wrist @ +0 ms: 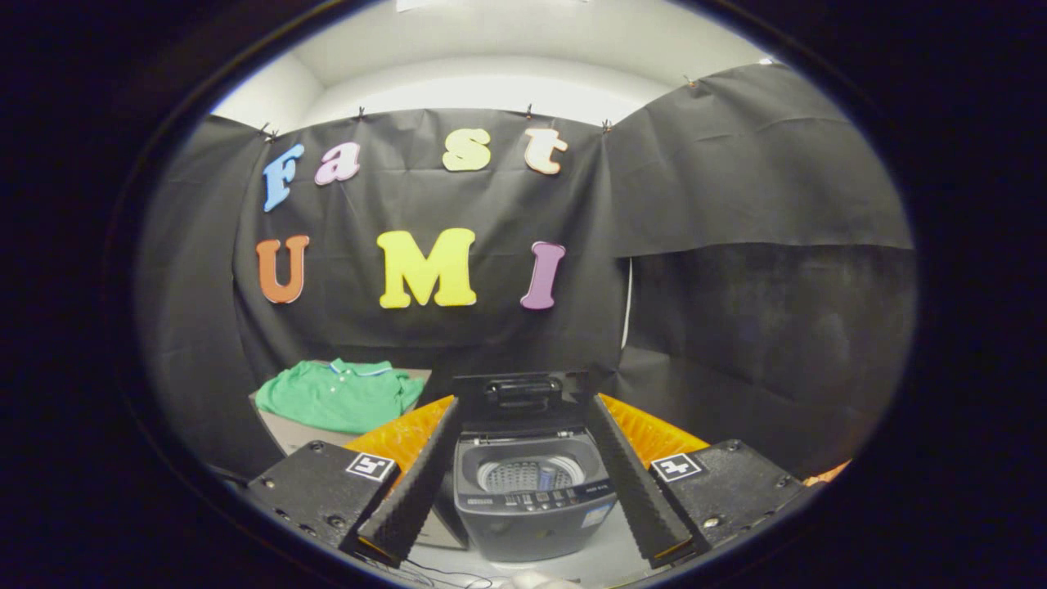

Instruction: Put the clothes into the washing machine and then close the washing machine lid.

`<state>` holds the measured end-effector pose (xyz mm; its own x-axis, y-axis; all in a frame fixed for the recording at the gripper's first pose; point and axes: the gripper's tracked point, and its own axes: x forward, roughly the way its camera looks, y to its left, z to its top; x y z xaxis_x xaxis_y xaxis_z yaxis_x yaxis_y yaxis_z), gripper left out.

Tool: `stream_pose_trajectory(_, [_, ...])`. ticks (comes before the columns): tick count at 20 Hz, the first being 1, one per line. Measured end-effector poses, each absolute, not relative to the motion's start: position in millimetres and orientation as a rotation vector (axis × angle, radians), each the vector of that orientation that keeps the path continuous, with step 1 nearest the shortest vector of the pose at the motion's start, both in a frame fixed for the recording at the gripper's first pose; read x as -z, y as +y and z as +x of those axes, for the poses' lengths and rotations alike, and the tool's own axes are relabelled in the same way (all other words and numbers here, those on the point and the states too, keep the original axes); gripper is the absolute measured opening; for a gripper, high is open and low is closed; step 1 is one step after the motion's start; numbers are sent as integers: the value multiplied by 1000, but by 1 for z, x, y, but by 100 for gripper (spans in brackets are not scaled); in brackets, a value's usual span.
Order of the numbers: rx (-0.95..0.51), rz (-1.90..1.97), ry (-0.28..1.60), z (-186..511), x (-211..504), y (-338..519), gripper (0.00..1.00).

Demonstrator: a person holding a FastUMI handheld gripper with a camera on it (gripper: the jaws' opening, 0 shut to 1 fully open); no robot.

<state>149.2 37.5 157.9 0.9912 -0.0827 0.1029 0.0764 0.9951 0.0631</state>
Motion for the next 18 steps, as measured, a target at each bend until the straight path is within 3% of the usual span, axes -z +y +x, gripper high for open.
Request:
stream_pose_trajectory(10, [-46, 59, -96, 283, -221, 131, 99])
stream_pose_trajectory(18, [-220, 42, -2, 381, -216, 256, 99])
